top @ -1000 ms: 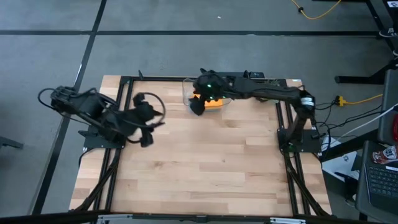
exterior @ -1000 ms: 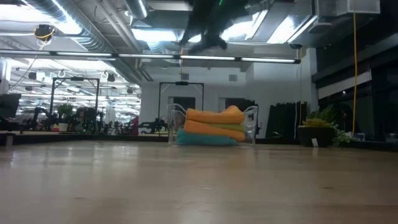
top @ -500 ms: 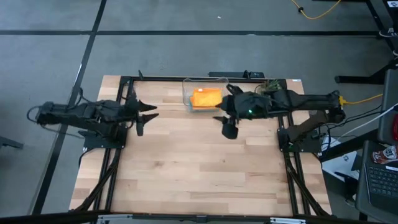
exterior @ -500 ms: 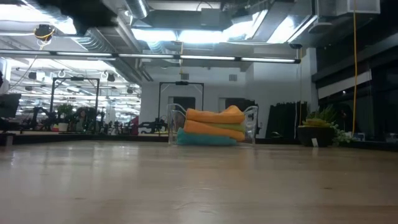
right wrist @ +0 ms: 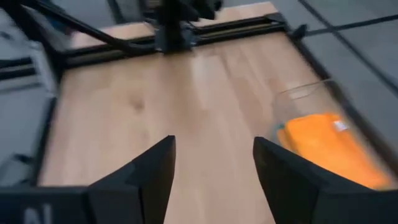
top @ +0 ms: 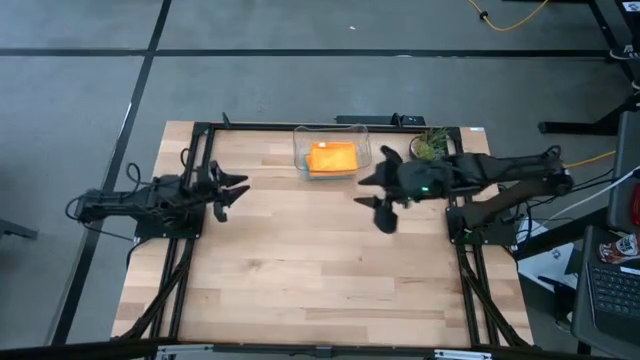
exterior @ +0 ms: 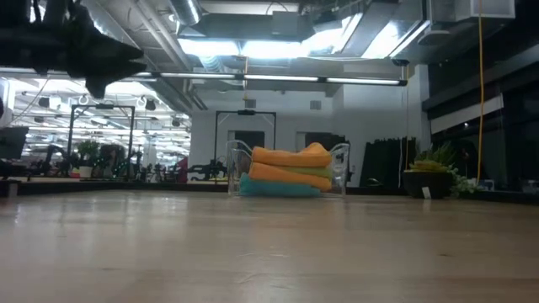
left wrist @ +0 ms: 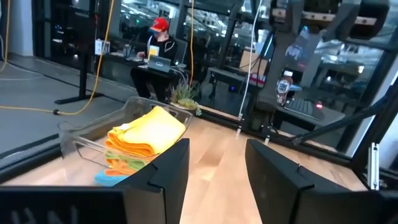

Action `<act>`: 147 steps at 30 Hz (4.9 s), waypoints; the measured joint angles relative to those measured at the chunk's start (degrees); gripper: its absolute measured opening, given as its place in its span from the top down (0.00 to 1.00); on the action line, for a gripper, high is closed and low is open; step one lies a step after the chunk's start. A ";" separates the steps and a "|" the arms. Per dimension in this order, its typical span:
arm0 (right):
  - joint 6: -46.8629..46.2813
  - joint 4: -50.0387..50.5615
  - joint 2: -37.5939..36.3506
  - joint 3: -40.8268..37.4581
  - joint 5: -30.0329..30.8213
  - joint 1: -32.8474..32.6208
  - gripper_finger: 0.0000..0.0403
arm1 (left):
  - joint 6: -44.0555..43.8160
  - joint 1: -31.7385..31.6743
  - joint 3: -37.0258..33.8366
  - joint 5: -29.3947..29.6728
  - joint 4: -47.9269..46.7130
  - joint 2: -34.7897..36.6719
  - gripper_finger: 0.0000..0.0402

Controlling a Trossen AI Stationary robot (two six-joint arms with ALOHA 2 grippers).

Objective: Fold microfiber towels
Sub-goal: Return to Home Position

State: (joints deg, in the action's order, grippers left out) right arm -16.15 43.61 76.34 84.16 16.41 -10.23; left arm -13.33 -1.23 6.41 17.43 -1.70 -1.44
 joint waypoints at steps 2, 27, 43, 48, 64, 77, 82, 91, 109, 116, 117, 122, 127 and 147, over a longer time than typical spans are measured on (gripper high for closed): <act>-1.34 -3.09 -4.06 -4.91 -1.50 -0.16 0.46 | -0.88 0.00 -2.29 -0.01 2.13 1.39 0.62; 0.96 -49.55 -51.47 -69.46 -9.61 4.29 0.46 | 0.01 0.20 -5.97 -6.01 6.08 0.90 0.62; 4.36 -41.58 -73.94 -80.06 -14.04 4.29 0.46 | 0.01 0.20 -5.97 -5.99 6.04 0.88 0.62; 4.51 -38.03 -76.25 -80.23 -13.24 4.29 0.46 | -0.01 0.19 -5.97 -5.95 6.04 0.86 0.62; 12.16 -45.29 -75.85 -83.76 -13.65 4.45 0.46 | -0.01 0.17 -5.97 -5.95 6.00 0.86 0.62; 12.16 -45.26 -75.85 -83.76 -14.00 4.45 0.46 | -0.01 0.17 -5.97 -5.95 6.00 0.86 0.62; 12.16 -45.26 -75.83 -83.76 -14.02 4.45 0.46 | -0.01 0.17 -5.97 -5.95 6.00 0.86 0.62; 12.16 -45.24 -75.81 -83.73 -14.06 4.45 0.46 | -0.01 0.17 -5.97 -5.95 6.02 0.86 0.62; 12.18 -45.24 -75.81 -83.72 -14.06 4.45 0.46 | -0.01 0.17 -5.97 -5.95 6.02 0.86 0.62; 12.19 -45.22 -75.81 -83.71 -14.06 4.45 0.46 | -0.01 0.17 -5.97 -5.95 6.02 0.86 0.62; 12.18 -45.24 -75.81 -83.71 -14.06 4.45 0.46 | -0.01 0.17 -5.97 -5.95 6.02 0.86 0.62; 12.17 -45.24 -75.81 -83.71 -14.06 4.45 0.46 | -0.01 0.17 -5.97 -5.95 6.02 0.86 0.62; 12.18 -45.22 -75.81 -83.71 -14.06 4.45 0.46 | 0.01 0.18 -5.97 -5.95 6.02 0.86 0.62; 12.18 -45.23 -75.81 -83.71 -14.06 4.44 0.46 | -0.01 0.19 -5.97 -5.95 6.03 0.86 0.62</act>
State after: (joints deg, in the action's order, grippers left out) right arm -3.98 -1.61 0.54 0.45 2.35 -5.79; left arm -13.34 -1.05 0.45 11.49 4.33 -0.58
